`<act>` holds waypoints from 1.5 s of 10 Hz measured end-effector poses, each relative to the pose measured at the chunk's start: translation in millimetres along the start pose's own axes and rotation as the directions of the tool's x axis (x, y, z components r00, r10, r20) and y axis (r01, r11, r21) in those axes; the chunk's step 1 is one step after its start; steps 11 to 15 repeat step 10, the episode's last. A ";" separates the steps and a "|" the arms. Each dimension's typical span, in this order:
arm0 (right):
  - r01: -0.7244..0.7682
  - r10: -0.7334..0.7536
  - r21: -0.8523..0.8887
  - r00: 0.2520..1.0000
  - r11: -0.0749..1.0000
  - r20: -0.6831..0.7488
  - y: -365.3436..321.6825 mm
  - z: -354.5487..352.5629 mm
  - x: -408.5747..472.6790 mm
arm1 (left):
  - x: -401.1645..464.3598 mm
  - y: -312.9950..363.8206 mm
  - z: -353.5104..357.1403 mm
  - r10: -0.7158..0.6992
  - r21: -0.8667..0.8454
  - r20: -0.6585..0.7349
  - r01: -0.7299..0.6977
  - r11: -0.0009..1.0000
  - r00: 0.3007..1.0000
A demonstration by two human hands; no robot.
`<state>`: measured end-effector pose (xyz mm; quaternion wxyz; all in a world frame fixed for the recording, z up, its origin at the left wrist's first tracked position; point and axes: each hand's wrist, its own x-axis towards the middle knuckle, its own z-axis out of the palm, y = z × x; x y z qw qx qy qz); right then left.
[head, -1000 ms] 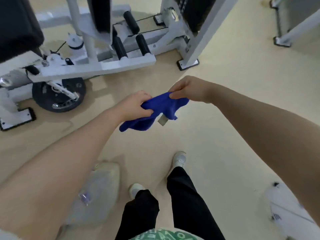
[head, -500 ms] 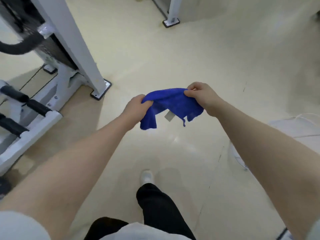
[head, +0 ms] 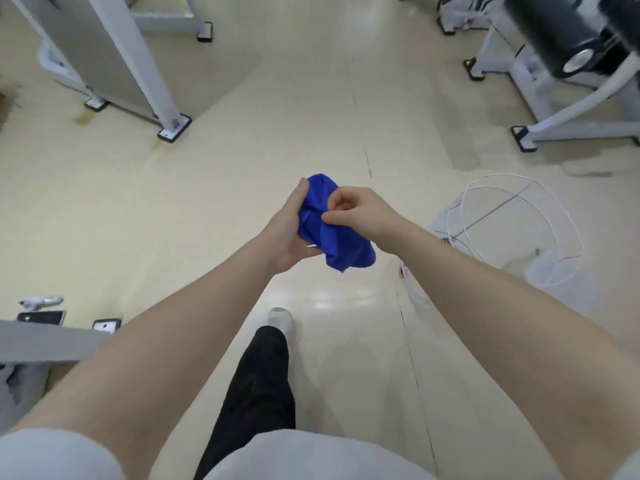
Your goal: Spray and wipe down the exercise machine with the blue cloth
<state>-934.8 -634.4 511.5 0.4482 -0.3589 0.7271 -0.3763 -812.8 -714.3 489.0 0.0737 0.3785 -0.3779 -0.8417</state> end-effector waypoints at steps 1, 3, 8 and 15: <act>0.024 -0.023 0.022 0.998 0.999 -0.054 -0.4 -33.9 36.8 | 53.1 28.6 13.4 -0.002 0.066 -0.039 0.004 0.998 0.999; -0.061 0.150 0.213 0.890 0.975 -0.432 16.0 -120.1 91.2 | 160.5 91.1 84.5 -0.130 0.177 0.090 0.112 0.978 0.987; -0.114 0.619 0.662 0.498 0.741 -0.608 181.1 -332.0 58.1 | 316.7 35.0 329.4 -0.420 0.741 0.274 0.088 0.666 0.865; -0.393 0.834 0.750 0.398 0.531 -0.382 230.1 -407.4 40.3 | 371.0 11.0 401.2 -0.456 0.797 0.227 0.105 0.595 0.860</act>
